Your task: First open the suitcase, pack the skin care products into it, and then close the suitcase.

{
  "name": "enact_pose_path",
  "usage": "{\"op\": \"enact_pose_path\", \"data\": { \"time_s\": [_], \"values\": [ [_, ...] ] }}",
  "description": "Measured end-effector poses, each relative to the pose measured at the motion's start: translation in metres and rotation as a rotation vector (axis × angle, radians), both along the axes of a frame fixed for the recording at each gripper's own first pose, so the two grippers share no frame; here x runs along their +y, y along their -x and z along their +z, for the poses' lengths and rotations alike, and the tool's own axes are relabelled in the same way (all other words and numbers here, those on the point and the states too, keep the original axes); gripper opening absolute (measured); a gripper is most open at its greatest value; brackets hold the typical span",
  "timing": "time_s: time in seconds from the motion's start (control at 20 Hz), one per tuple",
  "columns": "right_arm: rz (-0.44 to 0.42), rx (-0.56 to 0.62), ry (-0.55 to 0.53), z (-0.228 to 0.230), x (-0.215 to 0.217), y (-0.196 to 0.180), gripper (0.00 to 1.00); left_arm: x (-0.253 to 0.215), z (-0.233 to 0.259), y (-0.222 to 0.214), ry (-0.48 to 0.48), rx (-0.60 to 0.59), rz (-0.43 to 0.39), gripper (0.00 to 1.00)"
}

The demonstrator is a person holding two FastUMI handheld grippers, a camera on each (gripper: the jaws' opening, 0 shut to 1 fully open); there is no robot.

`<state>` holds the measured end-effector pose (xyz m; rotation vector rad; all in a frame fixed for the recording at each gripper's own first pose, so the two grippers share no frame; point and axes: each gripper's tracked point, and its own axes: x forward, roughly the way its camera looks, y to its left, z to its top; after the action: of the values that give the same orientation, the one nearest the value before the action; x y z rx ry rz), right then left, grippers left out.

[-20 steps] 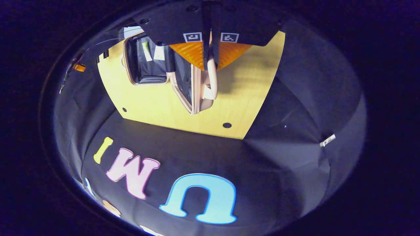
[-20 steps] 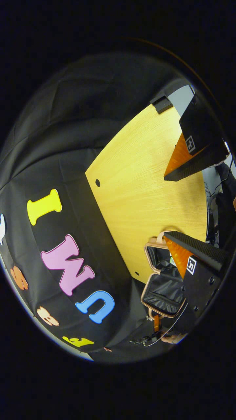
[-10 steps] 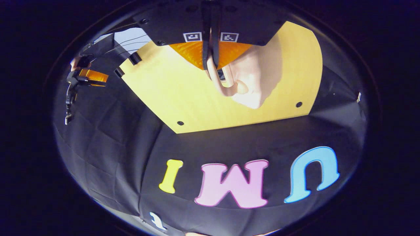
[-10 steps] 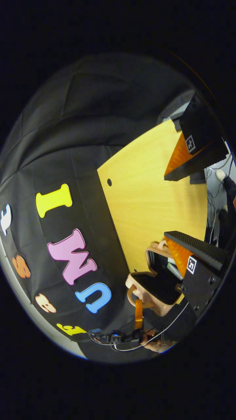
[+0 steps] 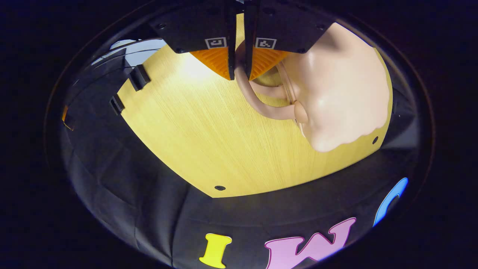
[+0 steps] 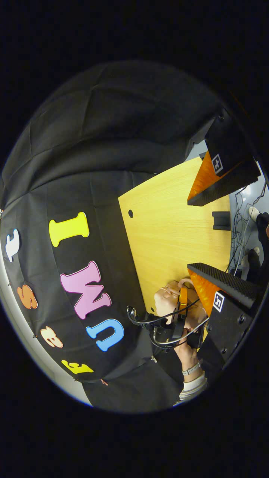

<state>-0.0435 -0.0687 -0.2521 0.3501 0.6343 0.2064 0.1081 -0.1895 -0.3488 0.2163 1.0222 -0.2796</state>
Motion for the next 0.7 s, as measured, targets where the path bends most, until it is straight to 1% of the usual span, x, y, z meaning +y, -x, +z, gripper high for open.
{"op": "enact_pose_path", "data": {
  "time_s": [0.05, 0.1, 0.15, 0.25, 0.3, 0.4, 0.5, 0.55, 0.7],
  "values": [
    [0.005, -0.009, 0.006, 0.003, -0.004, -0.002, 0.97, -0.003, 0.003, 0.002, 0.005, -0.009, 0.009, 0.16],
    [0.009, -0.021, 0.011, 0.007, -0.006, -0.005, 0.97, -0.004, 0.007, 0.010, 0.007, -0.014, 0.029, 0.27],
    [0.022, -0.035, 0.023, 0.012, -0.006, -0.008, 0.97, 0.001, 0.021, 0.013, -0.035, -0.052, 0.049, 0.32],
    [0.047, -0.084, 0.083, 0.022, -0.004, -0.016, 0.97, 0.008, 0.068, 0.011, -0.111, -0.223, 0.028, 1.00],
    [0.054, -0.107, 0.118, 0.028, -0.003, -0.020, 0.97, 0.002, 0.101, 0.011, -0.110, -0.314, 0.020, 0.98],
    [0.071, -0.165, 0.157, 0.049, 0.013, -0.035, 0.97, -0.016, 0.166, 0.017, -0.038, -0.471, 0.015, 0.98],
    [0.085, -0.227, 0.177, 0.072, 0.036, -0.047, 0.97, -0.022, 0.227, 0.017, 0.041, -0.608, 0.031, 0.98],
    [0.090, -0.257, 0.187, 0.083, 0.047, -0.053, 0.97, -0.022, 0.255, 0.015, 0.072, -0.668, 0.038, 0.98],
    [0.099, -0.338, 0.181, 0.123, 0.088, -0.066, 0.97, 0.001, 0.326, 0.018, 0.119, -0.813, 0.044, 0.96]
  ]
}}
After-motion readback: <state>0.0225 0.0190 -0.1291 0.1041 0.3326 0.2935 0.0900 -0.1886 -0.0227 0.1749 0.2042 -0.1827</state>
